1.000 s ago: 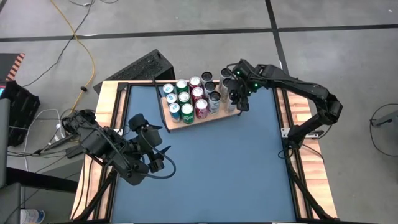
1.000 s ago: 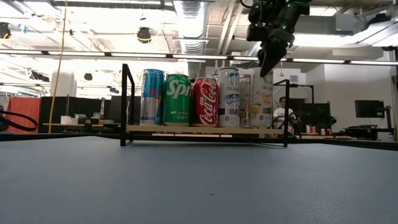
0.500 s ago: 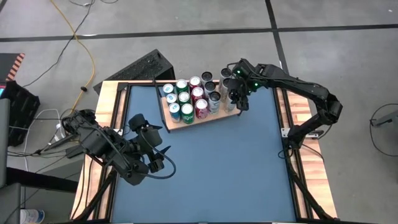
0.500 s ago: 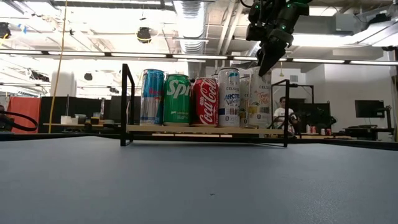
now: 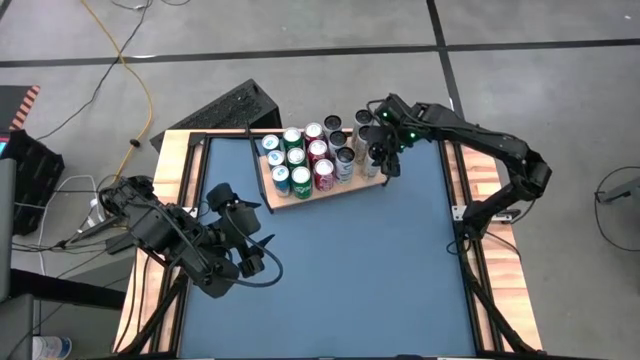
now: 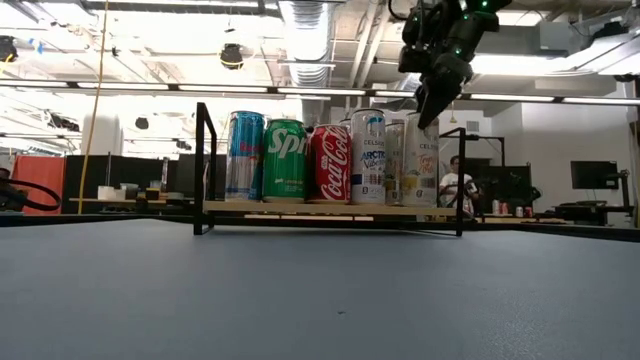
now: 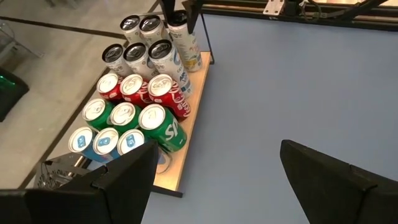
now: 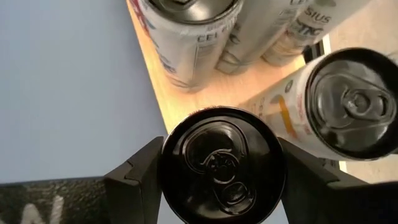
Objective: Place canned beverage on shelf
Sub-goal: Put the white yellow soda can on the shelf aligned with the other white yellow soda cans
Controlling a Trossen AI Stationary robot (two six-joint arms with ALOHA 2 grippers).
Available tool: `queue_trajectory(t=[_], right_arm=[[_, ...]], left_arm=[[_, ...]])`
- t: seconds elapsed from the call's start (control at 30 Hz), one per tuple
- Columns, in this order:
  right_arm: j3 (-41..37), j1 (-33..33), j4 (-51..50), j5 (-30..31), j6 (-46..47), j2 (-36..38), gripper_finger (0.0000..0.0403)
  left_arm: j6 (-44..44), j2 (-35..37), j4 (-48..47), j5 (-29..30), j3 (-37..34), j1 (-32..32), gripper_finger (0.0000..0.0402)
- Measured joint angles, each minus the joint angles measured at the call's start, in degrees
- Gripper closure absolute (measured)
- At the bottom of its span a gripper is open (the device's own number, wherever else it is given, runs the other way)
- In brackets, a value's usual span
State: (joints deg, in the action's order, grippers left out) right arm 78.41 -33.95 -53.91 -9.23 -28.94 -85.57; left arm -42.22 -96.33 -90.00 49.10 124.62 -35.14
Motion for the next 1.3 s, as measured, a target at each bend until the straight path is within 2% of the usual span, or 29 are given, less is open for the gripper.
queue_trajectory(t=[0.4,0.73,0.87,1.3], right_arm=[[-0.81,0.83,0.98,0.01,-0.05,0.10,0.0159],[-0.98,0.83,0.67,0.66,-0.05,-0.06,0.0090],[-0.98,0.94,0.41,3.48,-0.05,-0.06,0.0072],[4.30,-0.80,-1.92,5.25,-0.23,-0.03,0.0077]], left_arm=[[-0.47,0.00,-0.01,0.72,0.01,0.00,0.0077],[-0.46,0.00,-0.01,1.29,0.01,0.00,0.0077],[-0.46,0.00,-0.01,1.29,0.02,0.24,0.0077],[0.13,0.00,-0.01,0.85,0.02,1.79,0.0077]])
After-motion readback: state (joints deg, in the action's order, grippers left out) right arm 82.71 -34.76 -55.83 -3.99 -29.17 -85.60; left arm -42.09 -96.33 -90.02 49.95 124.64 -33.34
